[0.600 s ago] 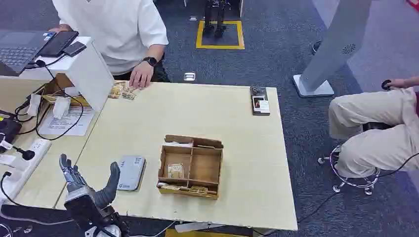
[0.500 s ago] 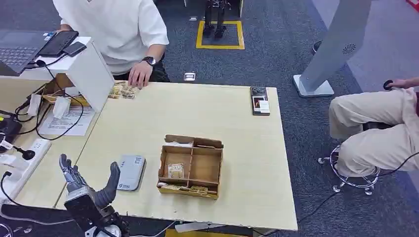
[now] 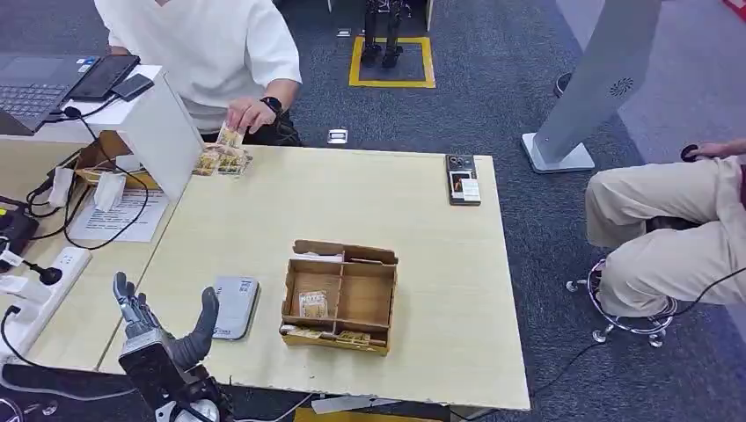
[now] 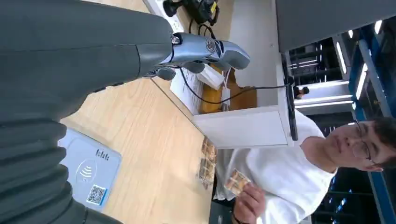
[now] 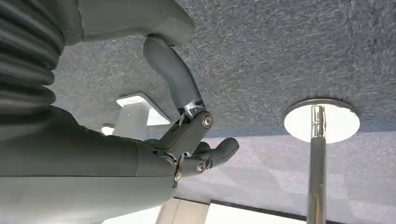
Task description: Pass the card to the sensor for recognition and then transmit it.
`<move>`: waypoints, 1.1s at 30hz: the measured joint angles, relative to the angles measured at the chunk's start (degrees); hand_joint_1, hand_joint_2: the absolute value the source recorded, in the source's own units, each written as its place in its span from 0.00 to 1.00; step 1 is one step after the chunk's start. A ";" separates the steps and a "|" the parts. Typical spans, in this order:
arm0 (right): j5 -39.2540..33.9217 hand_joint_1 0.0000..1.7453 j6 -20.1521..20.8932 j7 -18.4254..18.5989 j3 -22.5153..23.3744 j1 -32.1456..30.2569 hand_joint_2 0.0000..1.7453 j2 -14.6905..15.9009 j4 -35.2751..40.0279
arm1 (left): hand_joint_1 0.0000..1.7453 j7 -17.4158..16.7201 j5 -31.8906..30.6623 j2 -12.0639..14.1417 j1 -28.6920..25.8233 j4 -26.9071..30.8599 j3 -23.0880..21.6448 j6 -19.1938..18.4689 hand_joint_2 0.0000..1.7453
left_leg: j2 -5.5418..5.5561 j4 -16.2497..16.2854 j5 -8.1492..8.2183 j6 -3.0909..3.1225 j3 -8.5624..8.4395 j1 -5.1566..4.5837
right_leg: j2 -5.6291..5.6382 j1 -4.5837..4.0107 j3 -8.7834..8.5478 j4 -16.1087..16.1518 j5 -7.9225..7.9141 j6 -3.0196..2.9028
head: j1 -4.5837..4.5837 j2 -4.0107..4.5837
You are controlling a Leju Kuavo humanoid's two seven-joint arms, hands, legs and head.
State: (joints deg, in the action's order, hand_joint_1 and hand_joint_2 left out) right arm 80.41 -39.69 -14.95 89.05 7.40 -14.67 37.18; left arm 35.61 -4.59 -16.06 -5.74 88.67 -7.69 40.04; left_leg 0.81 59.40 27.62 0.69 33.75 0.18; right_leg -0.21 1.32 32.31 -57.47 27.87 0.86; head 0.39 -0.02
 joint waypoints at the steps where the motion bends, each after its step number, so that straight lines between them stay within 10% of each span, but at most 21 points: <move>1: 0.02 0.00 0.00 0.02 0.07 -0.05 1.00 -0.04 0.07 | 0.00 0.00 0.13 -0.02 0.00 -0.07 0.00 0.00 1.00 | 0.00 0.00 0.00 0.00 0.00 0.00 | 0.00 0.00 -0.01 0.00 0.00 0.00 | 0.02 0.02; 33: 6.21 0.00 0.00 0.55 -1.33 2.19 1.00 1.27 -3.78 | 0.00 3.32 6.23 1.38 2.97 -1.18 5.46 0.02 1.00 | 0.02 0.00 -0.01 0.00 0.01 0.00 | -0.03 0.00 -0.04 0.00 0.00 0.00 | 0.02 0.02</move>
State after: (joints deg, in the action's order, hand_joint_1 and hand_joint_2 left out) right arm 86.62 -39.69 -14.40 87.71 9.59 -13.40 33.40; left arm 38.93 1.64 -14.69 -2.77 87.49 -2.23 40.06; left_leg 0.83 59.40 27.62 0.69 33.76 0.18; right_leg -0.23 1.32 32.28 -57.47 27.86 0.86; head 0.42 0.00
